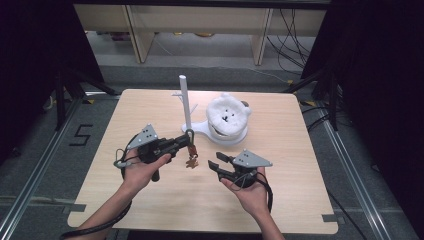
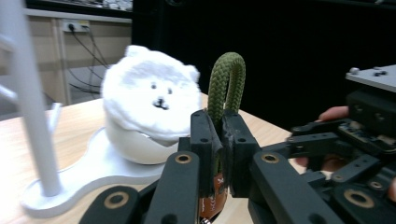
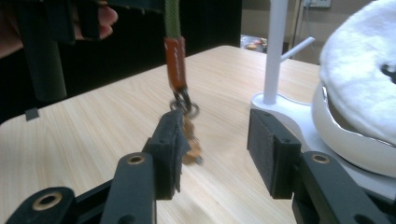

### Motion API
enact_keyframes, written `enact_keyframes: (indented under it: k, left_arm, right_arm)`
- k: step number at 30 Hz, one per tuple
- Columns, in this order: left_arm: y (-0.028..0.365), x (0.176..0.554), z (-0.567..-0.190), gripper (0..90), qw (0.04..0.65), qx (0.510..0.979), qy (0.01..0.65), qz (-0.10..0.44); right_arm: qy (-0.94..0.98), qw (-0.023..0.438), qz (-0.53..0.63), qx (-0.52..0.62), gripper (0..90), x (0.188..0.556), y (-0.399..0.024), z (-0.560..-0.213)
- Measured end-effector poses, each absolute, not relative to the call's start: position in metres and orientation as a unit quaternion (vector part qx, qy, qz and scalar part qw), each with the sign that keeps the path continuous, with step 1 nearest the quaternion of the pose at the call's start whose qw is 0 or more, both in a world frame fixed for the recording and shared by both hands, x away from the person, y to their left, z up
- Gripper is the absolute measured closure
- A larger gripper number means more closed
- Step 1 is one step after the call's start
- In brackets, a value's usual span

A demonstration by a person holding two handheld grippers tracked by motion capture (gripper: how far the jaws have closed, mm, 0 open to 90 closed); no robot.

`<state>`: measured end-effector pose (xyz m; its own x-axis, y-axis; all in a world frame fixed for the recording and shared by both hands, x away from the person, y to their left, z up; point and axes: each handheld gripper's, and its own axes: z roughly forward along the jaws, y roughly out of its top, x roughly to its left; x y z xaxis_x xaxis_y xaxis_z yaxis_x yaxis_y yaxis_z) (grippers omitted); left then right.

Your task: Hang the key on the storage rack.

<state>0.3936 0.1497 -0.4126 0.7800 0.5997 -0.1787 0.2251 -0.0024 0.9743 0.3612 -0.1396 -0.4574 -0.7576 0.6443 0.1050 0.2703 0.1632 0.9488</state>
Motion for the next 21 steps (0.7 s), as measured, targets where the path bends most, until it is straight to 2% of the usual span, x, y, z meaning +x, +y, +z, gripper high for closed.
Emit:
enact_keyframes:
  k: [18, 21]
  left_arm:
    - [0.184, 0.402, -0.410, 83.8, 0.619, 0.684, 0.330, 0.202]
    - [0.188, 0.404, -0.409, 83.7, 0.616, 0.681, 0.335, 0.212]
  right_arm:
    - [0.737, 0.174, 0.563, 0.330, 53.4, 0.355, -0.160, -0.463]
    - [0.741, 0.189, 0.554, 0.329, 53.1, 0.354, -0.165, -0.463]
